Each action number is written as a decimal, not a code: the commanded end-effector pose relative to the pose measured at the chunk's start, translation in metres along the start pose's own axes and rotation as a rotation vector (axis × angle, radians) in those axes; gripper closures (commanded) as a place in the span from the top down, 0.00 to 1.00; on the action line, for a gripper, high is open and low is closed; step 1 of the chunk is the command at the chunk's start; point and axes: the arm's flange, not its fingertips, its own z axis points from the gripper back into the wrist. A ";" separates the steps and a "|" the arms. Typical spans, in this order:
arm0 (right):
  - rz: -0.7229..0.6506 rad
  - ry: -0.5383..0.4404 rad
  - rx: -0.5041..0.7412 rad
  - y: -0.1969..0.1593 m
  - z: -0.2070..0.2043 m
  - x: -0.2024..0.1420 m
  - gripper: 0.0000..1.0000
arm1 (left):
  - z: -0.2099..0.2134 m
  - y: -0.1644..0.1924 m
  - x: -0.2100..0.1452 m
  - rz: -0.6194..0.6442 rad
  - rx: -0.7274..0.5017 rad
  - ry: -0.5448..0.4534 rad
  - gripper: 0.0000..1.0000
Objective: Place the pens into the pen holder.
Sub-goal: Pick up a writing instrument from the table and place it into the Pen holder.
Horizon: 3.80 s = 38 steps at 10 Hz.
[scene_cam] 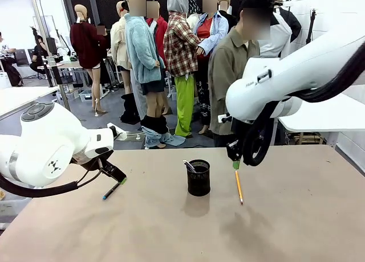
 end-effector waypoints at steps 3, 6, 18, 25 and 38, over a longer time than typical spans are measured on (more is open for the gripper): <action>-0.120 0.041 -0.026 0.006 -0.044 0.013 0.48 | 0.001 0.002 -0.001 0.005 0.000 -0.001 1.00; -0.161 0.045 -0.040 0.010 -0.064 0.012 0.48 | 0.001 0.002 -0.001 0.005 0.000 -0.001 1.00; -0.184 0.091 -0.089 0.000 -0.091 0.004 0.00 | 0.001 0.002 -0.001 0.005 0.000 -0.001 1.00; 0.148 -0.044 0.049 -0.022 -0.078 -0.012 0.00 | 0.001 0.002 -0.001 0.005 0.000 -0.001 1.00; 1.200 -0.872 0.753 -0.062 -0.037 -0.078 0.00 | 0.001 0.002 -0.001 0.005 0.000 -0.001 1.00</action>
